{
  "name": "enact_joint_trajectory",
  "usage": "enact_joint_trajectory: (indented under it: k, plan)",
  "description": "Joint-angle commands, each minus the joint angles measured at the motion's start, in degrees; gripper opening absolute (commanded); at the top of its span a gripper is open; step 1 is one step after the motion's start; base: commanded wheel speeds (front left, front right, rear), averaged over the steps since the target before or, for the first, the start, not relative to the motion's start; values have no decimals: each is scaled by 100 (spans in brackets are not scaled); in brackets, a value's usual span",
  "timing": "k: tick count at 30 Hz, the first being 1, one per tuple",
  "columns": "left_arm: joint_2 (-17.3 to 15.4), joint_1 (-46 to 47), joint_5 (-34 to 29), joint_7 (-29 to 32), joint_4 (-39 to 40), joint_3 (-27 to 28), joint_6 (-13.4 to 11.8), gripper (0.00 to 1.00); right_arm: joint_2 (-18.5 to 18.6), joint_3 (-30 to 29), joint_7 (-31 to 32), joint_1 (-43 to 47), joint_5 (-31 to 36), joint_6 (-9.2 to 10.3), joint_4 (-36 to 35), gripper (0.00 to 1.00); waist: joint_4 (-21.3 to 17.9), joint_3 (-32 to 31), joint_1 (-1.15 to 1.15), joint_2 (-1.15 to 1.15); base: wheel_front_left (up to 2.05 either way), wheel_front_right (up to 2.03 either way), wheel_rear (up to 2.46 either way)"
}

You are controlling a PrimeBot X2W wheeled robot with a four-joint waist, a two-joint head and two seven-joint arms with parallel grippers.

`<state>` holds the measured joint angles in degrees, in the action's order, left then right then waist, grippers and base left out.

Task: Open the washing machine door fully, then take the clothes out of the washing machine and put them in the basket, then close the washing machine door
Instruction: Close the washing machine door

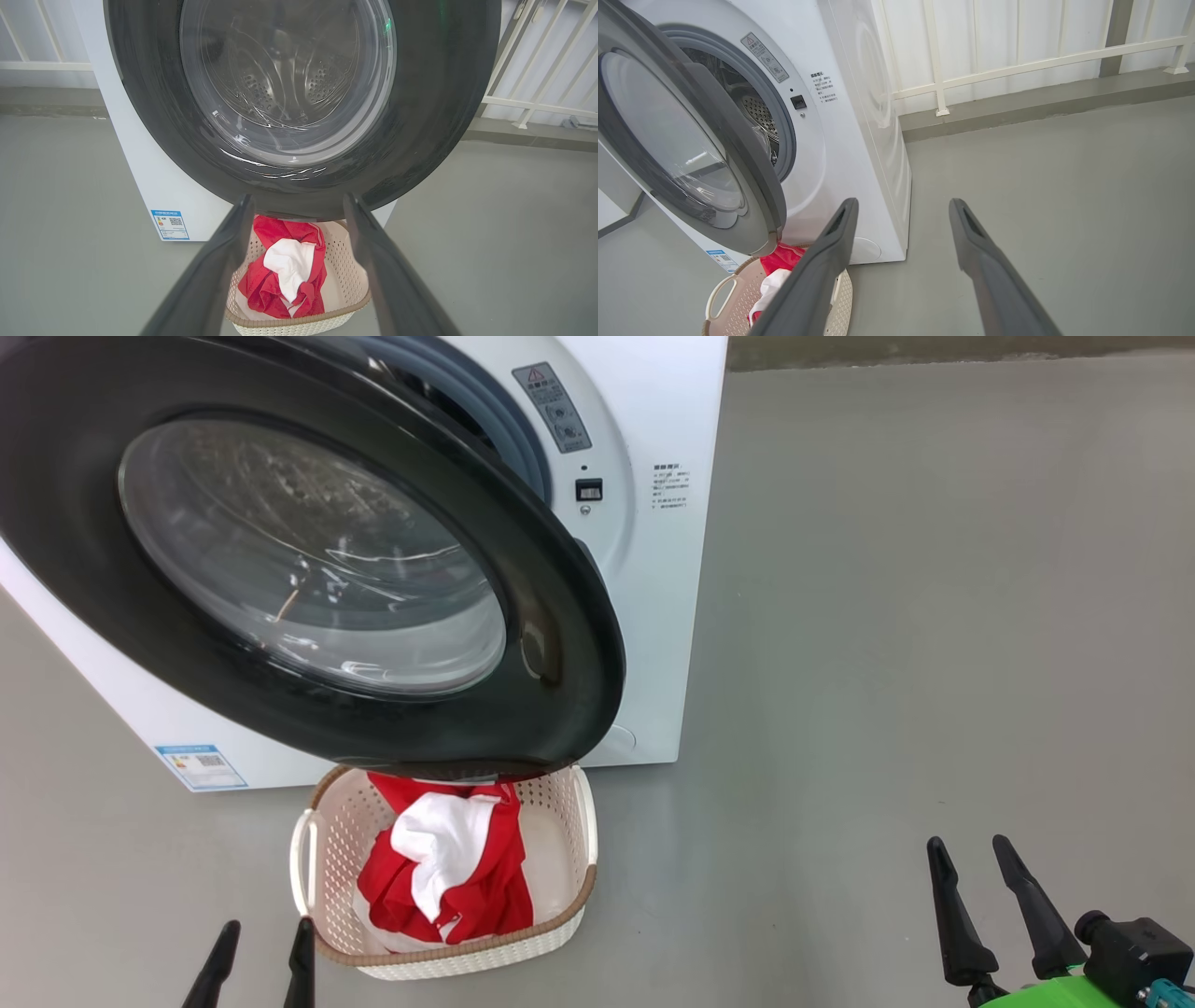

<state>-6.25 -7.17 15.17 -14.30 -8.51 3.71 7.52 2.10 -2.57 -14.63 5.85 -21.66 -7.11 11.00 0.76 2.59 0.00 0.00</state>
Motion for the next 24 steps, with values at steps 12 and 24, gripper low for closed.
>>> enact_joint_trajectory:
  k: [12, 24]
  plan:
    - [-25, 116, -22, -70, 135, 128, -3, 100, 77, 215, -37, -48, -27, -37, -106, 100, 83, -26, 0, 0, 0, 0, 0]
    - [119, 234, 10, -70, 121, -152, -3, 100, 77, 627, -37, -249, -121, -37, -64, 0, 567, 21, 0, 0, 0, 0, 0]
